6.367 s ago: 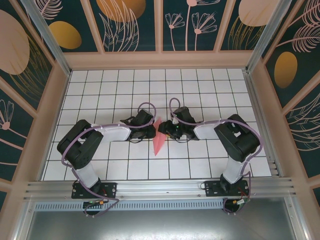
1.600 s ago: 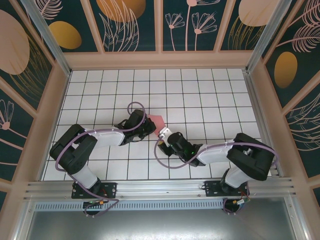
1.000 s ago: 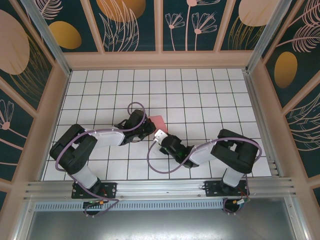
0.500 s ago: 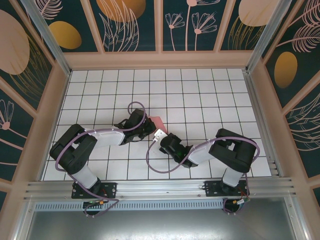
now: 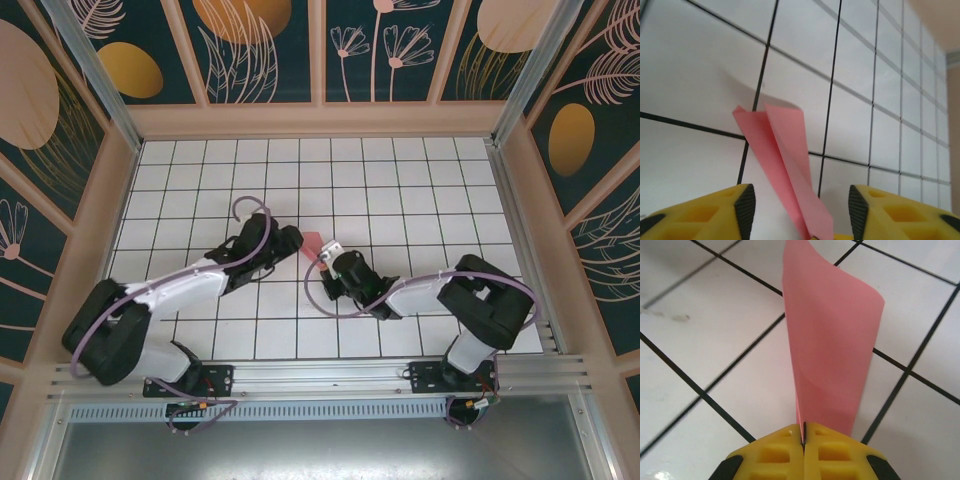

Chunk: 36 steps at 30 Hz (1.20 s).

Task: Fold a paper plane with a square sheet of paper (pick it up from the middle)
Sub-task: Fold the wing for the fifth time at the center of the table.

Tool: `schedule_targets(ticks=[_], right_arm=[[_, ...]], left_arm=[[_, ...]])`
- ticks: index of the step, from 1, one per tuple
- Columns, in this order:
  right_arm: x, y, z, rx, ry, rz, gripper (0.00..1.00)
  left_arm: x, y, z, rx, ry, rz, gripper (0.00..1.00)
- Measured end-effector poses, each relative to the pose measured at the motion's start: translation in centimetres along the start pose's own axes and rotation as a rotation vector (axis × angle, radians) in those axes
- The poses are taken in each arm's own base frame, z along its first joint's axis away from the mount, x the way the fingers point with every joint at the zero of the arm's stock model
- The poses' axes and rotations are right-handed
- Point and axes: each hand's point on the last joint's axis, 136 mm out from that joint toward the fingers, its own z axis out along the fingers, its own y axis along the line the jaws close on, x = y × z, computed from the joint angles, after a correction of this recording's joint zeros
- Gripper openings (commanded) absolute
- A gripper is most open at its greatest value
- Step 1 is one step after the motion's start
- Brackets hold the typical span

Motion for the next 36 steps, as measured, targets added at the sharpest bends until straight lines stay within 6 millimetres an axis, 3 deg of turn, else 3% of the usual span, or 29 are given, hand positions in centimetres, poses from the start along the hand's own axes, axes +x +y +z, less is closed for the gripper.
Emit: schedule_targets(ticks=[4,7,15,26,36], right_arm=[[-1.0,0.6,0.1,-0.138,0.017,0.179,0.0],[-1.6,1.3,0.1,-0.218,0.038,0.272,0.0],[0.2,2.5,0.7,-0.328,0.152,0.468,0.0],[2.0,2.6,1.6,-0.385,0.247,0.67,0.0],[1.8,2.3,1.7,-0.447,0.277,0.836,0.0]], left_arm=[[-1.6,0.3,-2.6,0.013,-0.095,-0.006,0.56],[-1.5,1.2,-3.2,0.004,-0.114,-0.007,0.53],[0.2,2.9,-2.2,-0.02,-0.062,-0.001,0.44],[2.0,2.3,-0.7,0.051,0.017,-0.005,0.38],[4.7,0.5,1.0,0.193,0.142,0.019,0.39]])
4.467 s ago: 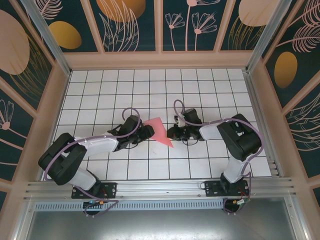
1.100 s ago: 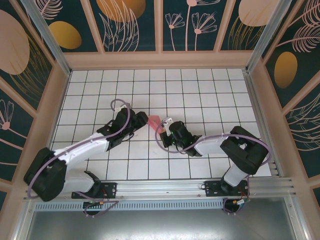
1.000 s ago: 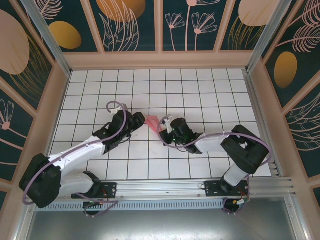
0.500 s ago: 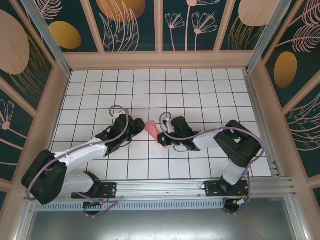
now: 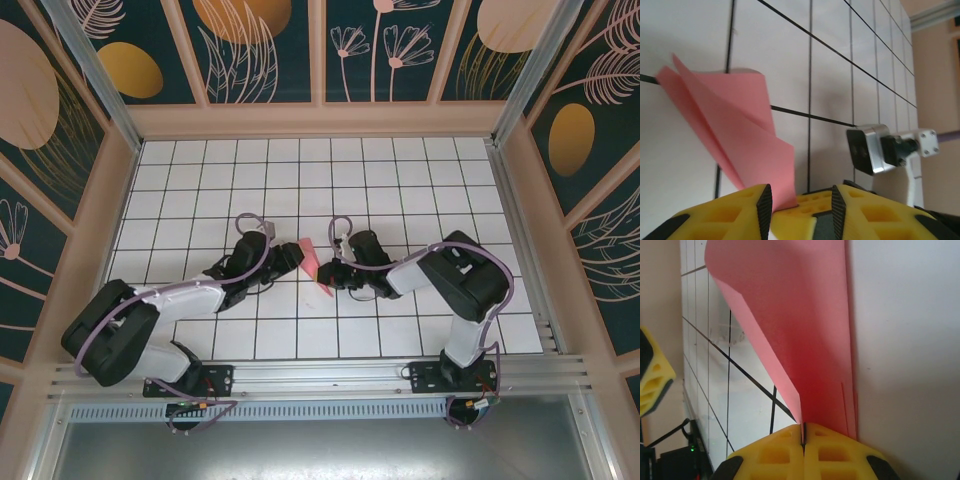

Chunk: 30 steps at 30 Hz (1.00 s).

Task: Fold a paper plane with a square sheet of paper (pick it up from the middle)
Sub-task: Fold the wing for the fifth time at the center of the table.

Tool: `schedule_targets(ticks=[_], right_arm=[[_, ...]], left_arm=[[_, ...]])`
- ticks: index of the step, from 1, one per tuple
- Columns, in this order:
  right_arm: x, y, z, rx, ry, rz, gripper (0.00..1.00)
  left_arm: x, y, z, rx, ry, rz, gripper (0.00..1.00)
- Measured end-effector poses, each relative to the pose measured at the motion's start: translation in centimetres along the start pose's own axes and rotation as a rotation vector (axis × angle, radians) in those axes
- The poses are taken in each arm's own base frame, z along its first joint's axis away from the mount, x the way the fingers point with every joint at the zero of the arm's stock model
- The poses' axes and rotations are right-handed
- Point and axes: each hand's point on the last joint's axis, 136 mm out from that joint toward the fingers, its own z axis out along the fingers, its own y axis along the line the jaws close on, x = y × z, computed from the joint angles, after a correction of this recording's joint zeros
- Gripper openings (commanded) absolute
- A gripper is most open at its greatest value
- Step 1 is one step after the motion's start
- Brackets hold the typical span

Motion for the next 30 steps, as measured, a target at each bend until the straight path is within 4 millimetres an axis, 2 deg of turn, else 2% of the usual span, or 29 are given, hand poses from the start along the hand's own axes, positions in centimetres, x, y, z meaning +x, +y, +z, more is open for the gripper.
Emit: schedule_targets(ticks=[8,19,27,30], right_arm=[[-0.2,-0.1,0.0,-0.02,0.008,0.08,0.0],[-0.2,-0.2,0.0,-0.044,0.024,0.143,0.0],[-0.2,-0.2,0.0,-0.043,0.024,0.164,0.0],[-0.3,-0.3,0.0,-0.04,0.023,0.17,0.0]], left_arm=[[1.7,0.3,2.2,0.042,0.086,0.011,0.4],[1.5,-0.8,4.2,0.1,0.097,0.037,0.41],[2.3,1.4,6.0,0.04,0.123,0.031,0.4],[2.3,1.6,6.4,0.031,0.124,0.03,0.4]])
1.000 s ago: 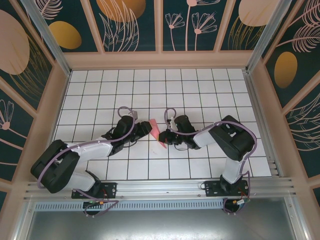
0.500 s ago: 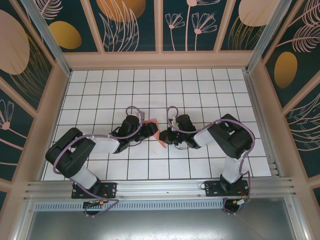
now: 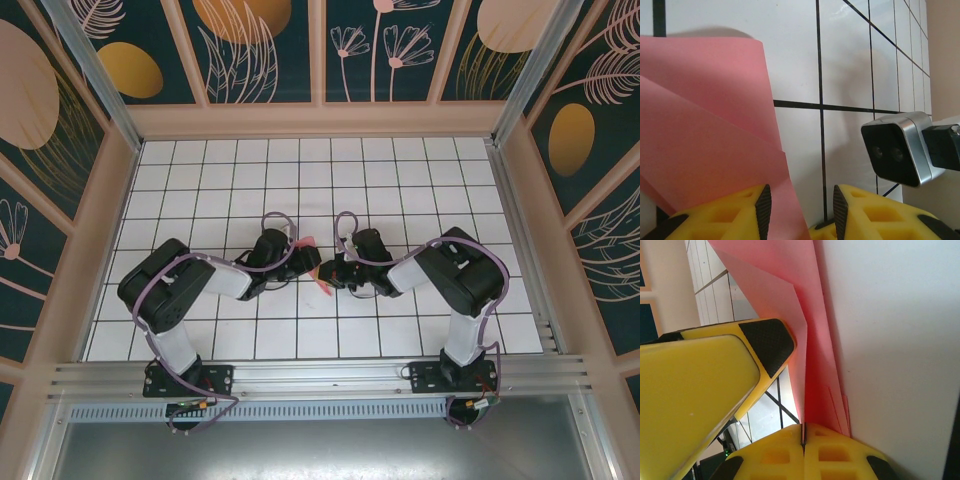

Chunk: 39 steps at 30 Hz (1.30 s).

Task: Fold a paper plane with a square sheet of paper (pick it up from the middle)
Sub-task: Fold the wing for the fifth time at the center of the table.

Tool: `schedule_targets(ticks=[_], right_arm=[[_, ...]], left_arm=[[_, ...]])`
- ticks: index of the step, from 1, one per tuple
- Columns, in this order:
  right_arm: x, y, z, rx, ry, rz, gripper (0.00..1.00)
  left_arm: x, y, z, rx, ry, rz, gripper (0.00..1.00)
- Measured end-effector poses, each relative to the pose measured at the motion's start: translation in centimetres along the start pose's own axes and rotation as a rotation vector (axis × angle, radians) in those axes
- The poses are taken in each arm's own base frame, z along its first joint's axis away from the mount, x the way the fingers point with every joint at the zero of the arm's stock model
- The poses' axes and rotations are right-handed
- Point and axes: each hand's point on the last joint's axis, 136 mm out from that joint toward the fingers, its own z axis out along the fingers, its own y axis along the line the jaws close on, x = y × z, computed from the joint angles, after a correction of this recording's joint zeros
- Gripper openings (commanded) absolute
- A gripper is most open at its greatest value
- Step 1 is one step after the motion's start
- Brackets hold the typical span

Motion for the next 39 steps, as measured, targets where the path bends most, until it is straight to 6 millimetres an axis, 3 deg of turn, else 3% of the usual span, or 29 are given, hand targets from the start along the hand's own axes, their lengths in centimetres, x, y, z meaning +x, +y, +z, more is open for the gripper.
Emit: schedule_targets(ticks=[3,5,15,39], right_arm=[[0.0,0.0,0.0,0.005,0.0,0.003,0.0],[-0.1,-0.1,0.0,0.013,-0.002,0.006,0.07],[0.5,-0.7,-1.4,0.097,-0.002,0.01,0.17],[1.9,-1.1,-3.3,0.14,-0.001,0.018,0.18]], left_arm=[[0.0,0.0,0.1,-0.001,0.002,0.0,0.38],[0.0,0.1,0.3,-0.005,0.008,-0.002,0.37],[0.1,0.2,0.5,-0.014,0.015,-0.002,0.35],[0.3,0.3,1.0,-0.031,0.062,-0.001,0.34]])
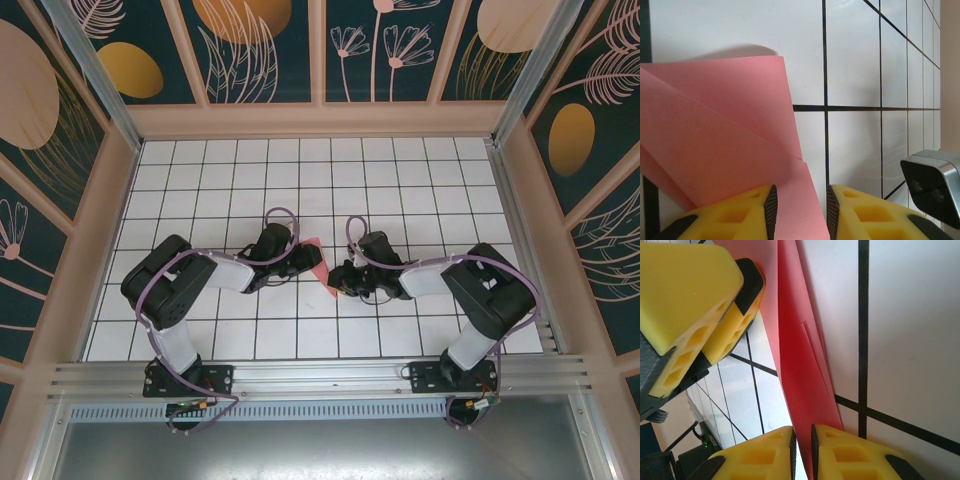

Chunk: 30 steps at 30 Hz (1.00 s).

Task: Fold a paper plane with a square sheet of paper (pick it up from the middle)
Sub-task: Fold the wing for the fifth time at the center of the table.

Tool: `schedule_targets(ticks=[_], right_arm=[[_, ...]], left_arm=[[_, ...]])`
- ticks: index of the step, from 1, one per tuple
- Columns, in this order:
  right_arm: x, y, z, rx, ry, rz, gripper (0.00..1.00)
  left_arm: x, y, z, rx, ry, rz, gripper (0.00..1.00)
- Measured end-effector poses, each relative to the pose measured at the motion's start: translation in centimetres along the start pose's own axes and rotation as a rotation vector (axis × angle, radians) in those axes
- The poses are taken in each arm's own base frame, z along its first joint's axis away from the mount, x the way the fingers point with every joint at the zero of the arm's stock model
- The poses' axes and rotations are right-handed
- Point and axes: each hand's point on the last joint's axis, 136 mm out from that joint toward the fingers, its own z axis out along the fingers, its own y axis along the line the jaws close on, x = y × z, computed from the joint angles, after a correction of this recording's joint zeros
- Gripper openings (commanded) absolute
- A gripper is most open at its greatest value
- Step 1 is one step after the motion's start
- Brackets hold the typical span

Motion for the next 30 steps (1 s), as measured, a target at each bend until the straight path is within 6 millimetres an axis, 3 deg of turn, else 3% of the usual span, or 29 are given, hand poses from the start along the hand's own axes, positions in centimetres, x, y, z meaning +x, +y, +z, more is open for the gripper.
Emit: schedule_targets(ticks=[5,13,24,30], right_arm=[[0.0,-0.2,0.0,0.015,0.001,-0.013,0.06],[0.5,-1.3,0.3,0.036,0.017,-0.035,0.06],[1.0,-1.4,-0.6,0.069,0.014,-0.052,0.16],[1.2,-1.9,-0.8,0.097,0.017,-0.053,0.11]], left_arm=[[0.0,0.0,0.0,0.0,0.002,0.003,0.34],[0.0,0.0,0.1,-0.005,0.006,0.003,0.34],[0.0,0.0,0.2,-0.013,0.015,0.003,0.33],[0.0,0.0,0.3,-0.016,0.017,0.004,0.33]])
